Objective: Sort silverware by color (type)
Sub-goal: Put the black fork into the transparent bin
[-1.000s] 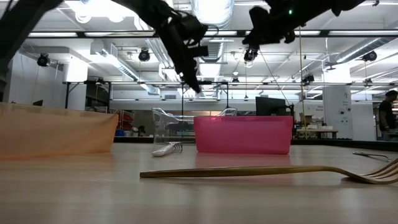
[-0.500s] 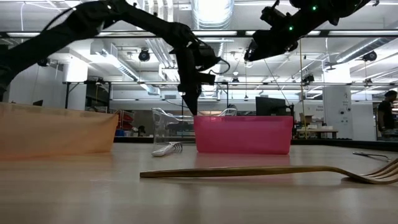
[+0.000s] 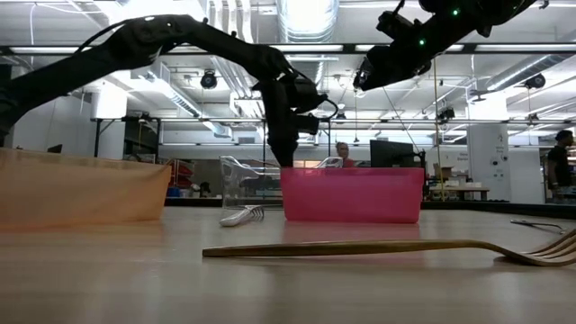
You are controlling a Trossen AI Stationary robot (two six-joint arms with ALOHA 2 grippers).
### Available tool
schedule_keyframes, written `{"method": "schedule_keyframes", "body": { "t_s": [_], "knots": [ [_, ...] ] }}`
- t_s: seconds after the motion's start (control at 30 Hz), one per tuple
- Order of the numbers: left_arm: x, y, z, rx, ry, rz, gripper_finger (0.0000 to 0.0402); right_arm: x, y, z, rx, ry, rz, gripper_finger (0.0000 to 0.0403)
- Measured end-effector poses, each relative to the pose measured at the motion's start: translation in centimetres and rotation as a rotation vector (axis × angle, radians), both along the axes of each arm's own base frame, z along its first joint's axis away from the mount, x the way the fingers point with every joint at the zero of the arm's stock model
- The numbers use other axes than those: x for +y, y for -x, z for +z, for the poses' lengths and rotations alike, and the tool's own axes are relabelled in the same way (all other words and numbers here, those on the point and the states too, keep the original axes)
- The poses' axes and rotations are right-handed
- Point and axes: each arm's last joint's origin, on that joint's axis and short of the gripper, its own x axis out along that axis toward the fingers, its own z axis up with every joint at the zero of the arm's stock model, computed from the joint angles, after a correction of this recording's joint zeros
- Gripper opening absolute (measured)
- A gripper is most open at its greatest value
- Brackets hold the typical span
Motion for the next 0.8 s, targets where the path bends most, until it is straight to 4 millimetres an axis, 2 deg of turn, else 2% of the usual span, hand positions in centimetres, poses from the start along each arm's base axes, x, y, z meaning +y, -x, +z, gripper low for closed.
{"method": "schedule_keyframes", "body": {
  "t_s": [0.3,0.8],
  "knots": [
    [0.1,-0.6,-1.6,0.005,0.014,0.024,0.0,0.0,0.0,0.0,0.001,0.0,0.0,0.015],
    [0.1,-0.7,-3.1,-0.019,0.065,0.034,0.0,0.0,0.0,0.0,-0.001,-0.005,-0.002,0.015]
  ]
}}
